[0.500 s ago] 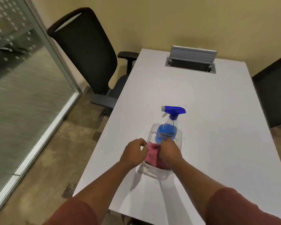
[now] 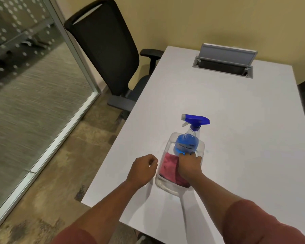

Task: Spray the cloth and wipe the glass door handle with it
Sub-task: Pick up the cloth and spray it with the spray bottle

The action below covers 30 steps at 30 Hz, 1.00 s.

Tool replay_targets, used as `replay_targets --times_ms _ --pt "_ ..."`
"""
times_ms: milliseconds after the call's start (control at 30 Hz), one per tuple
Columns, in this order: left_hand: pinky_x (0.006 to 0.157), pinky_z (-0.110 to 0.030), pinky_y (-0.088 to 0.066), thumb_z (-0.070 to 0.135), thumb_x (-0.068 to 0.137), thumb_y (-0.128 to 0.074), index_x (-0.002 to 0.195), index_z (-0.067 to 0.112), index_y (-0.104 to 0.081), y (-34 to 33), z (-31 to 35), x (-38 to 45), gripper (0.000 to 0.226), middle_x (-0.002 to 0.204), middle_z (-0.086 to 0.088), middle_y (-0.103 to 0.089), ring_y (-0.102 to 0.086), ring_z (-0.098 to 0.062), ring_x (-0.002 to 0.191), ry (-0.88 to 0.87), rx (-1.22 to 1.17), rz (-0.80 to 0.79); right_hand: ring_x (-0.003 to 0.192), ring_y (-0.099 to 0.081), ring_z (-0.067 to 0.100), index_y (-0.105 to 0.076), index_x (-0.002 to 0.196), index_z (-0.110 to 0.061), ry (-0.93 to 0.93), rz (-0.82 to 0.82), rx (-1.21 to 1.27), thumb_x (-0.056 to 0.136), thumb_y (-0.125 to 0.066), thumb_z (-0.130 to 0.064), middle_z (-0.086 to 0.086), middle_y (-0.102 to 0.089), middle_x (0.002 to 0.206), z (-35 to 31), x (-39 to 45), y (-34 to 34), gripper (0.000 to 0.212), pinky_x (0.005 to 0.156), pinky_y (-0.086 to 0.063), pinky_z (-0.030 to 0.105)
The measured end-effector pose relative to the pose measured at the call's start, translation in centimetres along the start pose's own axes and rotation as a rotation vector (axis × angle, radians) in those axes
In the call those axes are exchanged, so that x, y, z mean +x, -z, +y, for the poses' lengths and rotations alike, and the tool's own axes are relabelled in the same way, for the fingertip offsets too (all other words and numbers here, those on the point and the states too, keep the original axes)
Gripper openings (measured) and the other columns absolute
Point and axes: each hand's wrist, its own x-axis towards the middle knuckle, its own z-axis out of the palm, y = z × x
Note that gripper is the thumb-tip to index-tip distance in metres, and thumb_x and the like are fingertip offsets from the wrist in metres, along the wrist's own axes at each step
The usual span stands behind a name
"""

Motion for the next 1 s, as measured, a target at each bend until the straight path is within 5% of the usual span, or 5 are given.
replay_targets --times_ms 367,600,733,867,1000 --pt "0.082 -0.039 -0.058 0.027 0.099 -0.053 0.085 0.010 -0.074 -0.2 0.0 -0.7 0.030 0.080 -0.003 -0.074 -0.068 -0.023 0.079 -0.001 -0.002 -0.005 0.079 -0.056 0.013 -0.059 0.099 -0.022 0.025 0.291 0.445 0.097 -0.047 -0.040 -0.004 -0.061 0.096 0.5 -4.7 4.5 0.021 0.077 -0.046 0.029" --pt "0.089 -0.043 -0.062 0.071 0.097 -0.031 0.116 0.012 -0.068 2.1 4.7 -1.1 0.072 0.108 -0.014 -0.078 -0.077 -0.032 0.096 0.480 -0.800 -0.358 0.061 -0.050 0.016 -0.062 0.084 -0.016 0.161 0.659 0.348 0.084 -0.072 -0.020 0.001 -0.061 0.080 -0.6 -8.9 8.7 0.011 0.056 -0.032 0.023" --pt "0.102 -0.054 -0.054 0.065 0.095 -0.050 0.123 0.021 -0.058 3.3 5.8 -1.1 0.053 0.121 -0.018 -0.072 -0.074 -0.038 0.104 0.487 -1.060 -0.460 0.061 -0.051 0.023 -0.061 0.078 -0.011 0.325 0.807 0.229 0.065 -0.079 -0.003 0.007 -0.060 0.074 -1.9 -10.3 8.1 0.023 0.054 -0.032 0.027" --pt "0.094 -0.051 -0.059 0.036 0.103 -0.052 0.133 0.011 -0.060 4.0 5.9 -1.3 0.039 0.119 -0.013 -0.074 -0.075 -0.029 0.104 0.397 -0.946 -0.372 0.069 -0.051 0.023 -0.060 0.085 -0.017 0.413 0.737 0.244 0.071 -0.081 -0.010 0.003 -0.060 0.084 -2.5 -11.1 7.0 0.026 0.057 -0.039 0.031" --pt "0.095 -0.050 -0.059 0.022 0.103 -0.050 0.122 0.010 -0.067 4.8 5.5 -1.9 0.028 0.108 -0.014 -0.077 -0.075 -0.029 0.103 0.277 -0.844 -0.325 0.085 -0.055 0.005 -0.063 0.099 -0.032 0.290 0.506 0.738 0.089 -0.061 -0.048 -0.015 -0.060 0.094 -0.9 -12.4 7.1 0.019 0.070 -0.044 0.017"
